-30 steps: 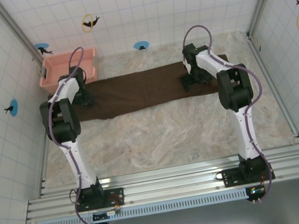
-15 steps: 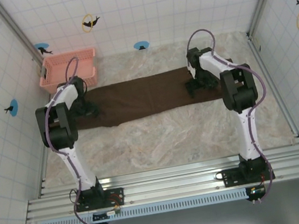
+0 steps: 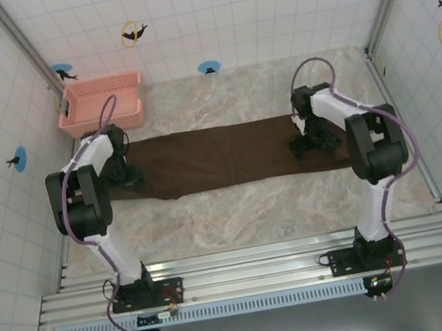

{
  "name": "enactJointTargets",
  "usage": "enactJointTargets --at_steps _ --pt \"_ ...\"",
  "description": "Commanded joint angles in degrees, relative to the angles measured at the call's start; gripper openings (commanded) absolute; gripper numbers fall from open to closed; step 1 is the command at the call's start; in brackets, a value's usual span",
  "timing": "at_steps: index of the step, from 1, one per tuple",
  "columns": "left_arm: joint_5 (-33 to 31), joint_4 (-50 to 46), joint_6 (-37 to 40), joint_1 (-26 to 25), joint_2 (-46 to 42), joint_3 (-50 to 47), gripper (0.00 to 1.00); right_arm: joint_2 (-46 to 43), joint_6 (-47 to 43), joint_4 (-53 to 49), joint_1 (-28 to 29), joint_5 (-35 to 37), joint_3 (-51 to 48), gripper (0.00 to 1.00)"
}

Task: Roll up the long pants

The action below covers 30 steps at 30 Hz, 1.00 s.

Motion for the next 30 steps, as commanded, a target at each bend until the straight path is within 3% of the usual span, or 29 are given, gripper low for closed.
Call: enactJointTargets --at_steps 1,4,9,13,16,19,24,30 --pt "-3.3 -3.4 4.2 -2.2 -3.6 4.6 0.97 -13.9 8.6 1.8 -3.8 -0.7 -3.1 0.98" --pt "-2.9 -4.5 7.0 -5.1 -3.2 10.1 0.97 -22.4 15.1 2.4 -6.7 1.3 -7.8 0.98" --pt "-1.7 -6.1 8.8 -14.6 3.5 21.0 0.98 -32.3 28.5 2.5 -13.2 1.6 -17.7 0.98" --pt "8.8 -2.8 5.0 -18.7 8.7 25.6 0.97 -42.6 48.0 5.7 -17.2 0.1 -29.2 0.98" --pt "9.3 -0.7 5.7 -21.4 10.2 27.0 0.98 -51.8 63.5 8.2 -16.9 4.3 -36.8 0.98" --pt "8.4 0.0 7.9 -22.7 10.8 27.4 0.98 -57.9 71.7 9.4 -17.4 8.5 -42.7 0.98" --pt "7.7 0.0 10.3 -22.7 11.1 27.4 0.97 -55.0 72.6 11.4 -19.0 8.6 -44.7 0.99" --pt "7.5 -0.9 11.4 -22.8 12.3 29.6 0.98 -42.0 69.0 16.2 -22.6 7.1 -39.0 0.99"
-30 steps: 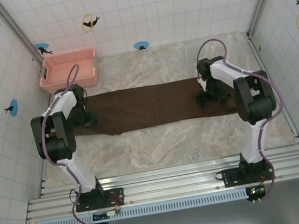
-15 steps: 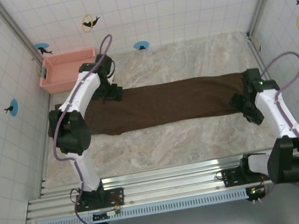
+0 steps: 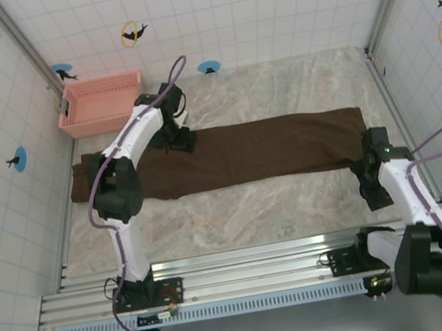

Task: Roll up the long pants

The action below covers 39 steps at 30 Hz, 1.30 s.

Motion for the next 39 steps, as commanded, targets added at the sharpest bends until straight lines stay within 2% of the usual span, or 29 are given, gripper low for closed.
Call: enactJointTargets --at_steps 1,11,18,25,33,39 --pt "-0.4 -0.8 2.0 0.3 1.4 3.3 0.97 5.8 -1.9 3.8 -2.4 0.3 5.2 0.99" --pt "0.3 -0.9 1.7 0.3 2.1 4.6 0.98 15.4 -7.0 9.0 -6.8 -1.3 12.0 1.0" --pt "-0.5 -3.0 2.3 0.3 3.2 6.4 0.98 23.8 -9.1 14.7 -7.9 -4.3 13.4 0.99" --pt "-0.7 -4.3 2.0 0.3 3.9 7.6 0.98 31.1 -12.2 15.6 -8.3 -5.5 18.1 0.96" --pt "-0.8 -5.7 0.9 0.3 4.6 9.0 0.98 36.5 -13.0 17.9 -9.7 -7.8 19.3 0.78" --pt "0.1 -6.9 -0.3 0.3 4.1 9.3 0.98 39.9 -14.5 18.4 -10.2 -9.0 21.5 0.56"
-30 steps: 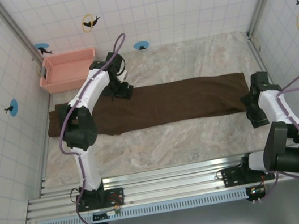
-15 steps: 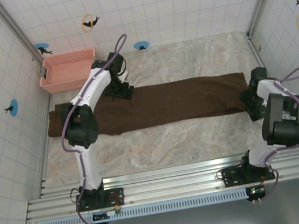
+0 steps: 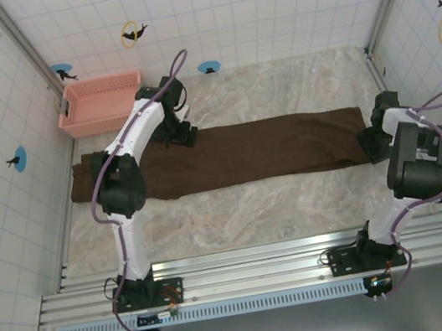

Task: Roll up the long pants

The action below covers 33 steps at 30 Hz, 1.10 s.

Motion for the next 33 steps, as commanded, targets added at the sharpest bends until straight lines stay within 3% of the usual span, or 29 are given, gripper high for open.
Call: enactJointTargets --at_steps 1,7,13,19,24,33 --pt "0.4 -2.7 -1.6 0.3 0.3 1.8 0.98 4.3 -1.2 2.2 -0.5 -1.7 0.9 0.51" --pt "8.1 -1.5 -5.3 0.2 -0.9 1.9 0.97 5.0 -3.7 3.8 -0.6 -1.7 2.4 0.23" --pt "17.2 4.8 -11.5 -3.3 -2.0 -0.7 0.98 -2.4 -2.5 15.8 -0.6 -3.0 -1.9 0.1" --pt "21.0 5.8 -15.2 -9.0 2.4 0.6 0.98 -8.9 6.1 33.9 1.3 -6.9 -9.6 0.08" --pt "26.1 10.9 -22.2 -10.2 5.8 1.3 0.98 -13.3 10.6 44.8 6.1 -3.8 -15.4 0.06" --pt "26.3 14.7 -26.8 -10.5 11.0 4.8 0.97 -21.8 4.4 46.5 8.9 0.0 -15.7 0.05"
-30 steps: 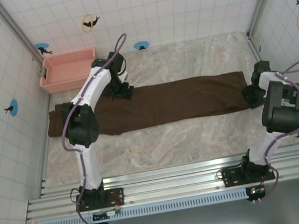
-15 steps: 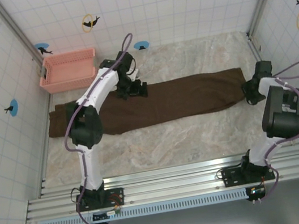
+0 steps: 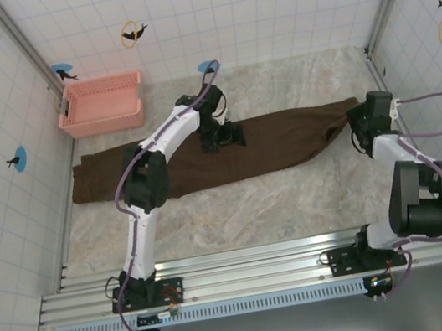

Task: Roll up the long pants

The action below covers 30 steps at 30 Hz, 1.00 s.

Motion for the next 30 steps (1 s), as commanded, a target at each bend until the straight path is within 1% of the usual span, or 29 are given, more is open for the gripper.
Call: enactJointTargets --at_steps 1,3,7,9,14,16,18,19,21,23,26,30 --pt "2.0 2.3 -3.7 -0.3 1.9 2.9 0.98 -3.9 -2.8 3.2 0.9 2.1 1.4 0.05" --pt "1.7 1.8 -4.1 -0.9 4.9 4.3 0.97 -5.4 -3.2 3.3 1.6 1.7 1.9 0.05" --pt "2.5 2.4 -5.5 -1.6 6.9 3.6 0.98 -8.2 -5.1 1.9 3.6 1.9 3.9 0.06" --pt "2.8 2.8 -6.5 -1.8 7.6 2.9 0.97 -9.1 -5.7 -0.4 4.3 1.8 5.7 0.06" --pt "4.7 4.4 -9.4 -1.9 9.9 4.1 0.97 -9.8 -6.0 -3.5 4.7 1.8 10.0 0.06" --pt "5.6 4.5 -10.9 -2.5 11.4 6.3 0.98 -9.5 -6.2 -4.5 4.8 1.3 12.2 0.05" --pt "6.6 4.0 -12.5 -2.8 14.0 11.0 0.98 -8.9 -6.4 -5.5 5.1 0.8 14.3 0.05" --pt "7.2 3.7 -13.2 -5.0 15.5 13.6 0.98 -8.7 -6.4 -5.6 5.2 0.4 15.2 0.05" --pt "8.7 2.9 -15.9 -6.6 19.0 20.6 0.97 -8.3 -6.6 -6.6 5.1 0.2 16.8 0.04" --pt "10.8 4.8 -19.5 -8.0 21.8 24.9 0.98 -7.7 -7.6 -8.0 4.6 -0.9 18.8 0.04" --pt "13.8 10.1 -25.8 -9.8 23.6 25.8 0.98 -7.2 -10.2 -11.9 4.0 -1.3 22.5 0.04" --pt "16.7 15.0 -29.8 -11.2 24.3 25.6 0.97 -6.7 -14.9 -16.5 2.8 -2.0 27.7 0.04"
